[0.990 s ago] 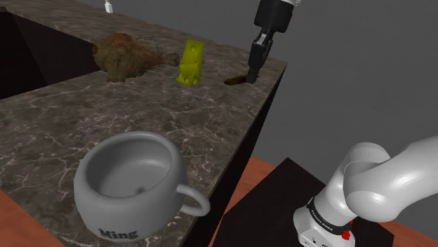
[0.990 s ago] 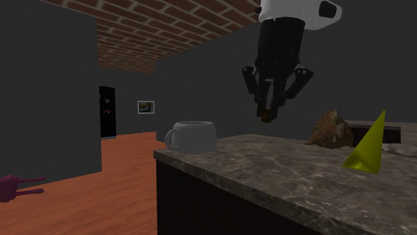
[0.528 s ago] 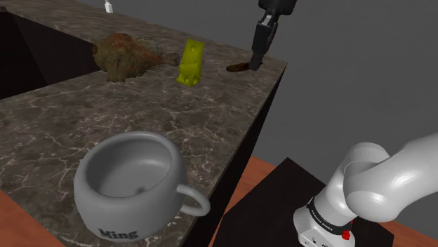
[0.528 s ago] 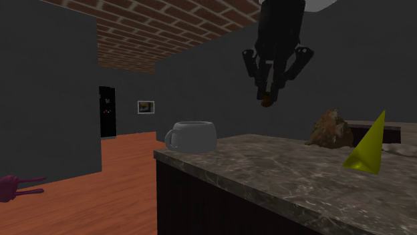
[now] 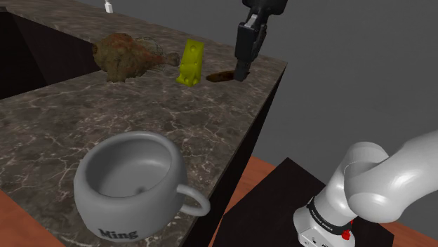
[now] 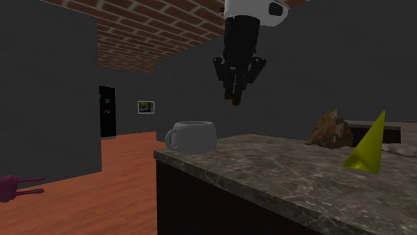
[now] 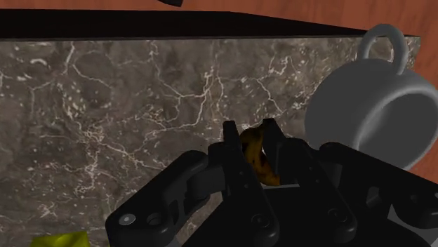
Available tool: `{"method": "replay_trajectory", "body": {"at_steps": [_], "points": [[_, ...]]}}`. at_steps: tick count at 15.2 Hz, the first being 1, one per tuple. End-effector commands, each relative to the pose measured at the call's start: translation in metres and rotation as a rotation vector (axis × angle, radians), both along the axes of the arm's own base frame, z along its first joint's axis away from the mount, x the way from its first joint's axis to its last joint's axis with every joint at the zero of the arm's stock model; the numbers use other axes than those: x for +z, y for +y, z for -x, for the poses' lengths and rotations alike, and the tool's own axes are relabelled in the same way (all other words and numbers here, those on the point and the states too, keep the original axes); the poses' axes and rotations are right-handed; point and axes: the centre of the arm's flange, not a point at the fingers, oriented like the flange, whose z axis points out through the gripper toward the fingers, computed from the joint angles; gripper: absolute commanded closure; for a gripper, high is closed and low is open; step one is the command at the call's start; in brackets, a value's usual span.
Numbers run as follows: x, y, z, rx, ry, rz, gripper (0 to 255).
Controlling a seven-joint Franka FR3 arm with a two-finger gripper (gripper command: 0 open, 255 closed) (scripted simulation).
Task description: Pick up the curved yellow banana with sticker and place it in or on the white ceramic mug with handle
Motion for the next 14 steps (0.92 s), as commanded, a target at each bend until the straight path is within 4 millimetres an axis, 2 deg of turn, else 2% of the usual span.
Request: {"method": "replay_trajectory", "body": {"at_steps": [1, 14], "points": [[0.003, 0.026, 0.006, -0.002, 0.000, -0.001, 255], [0.006, 0.190, 0.057, -0.002, 0.000, -0.001, 255]]}}
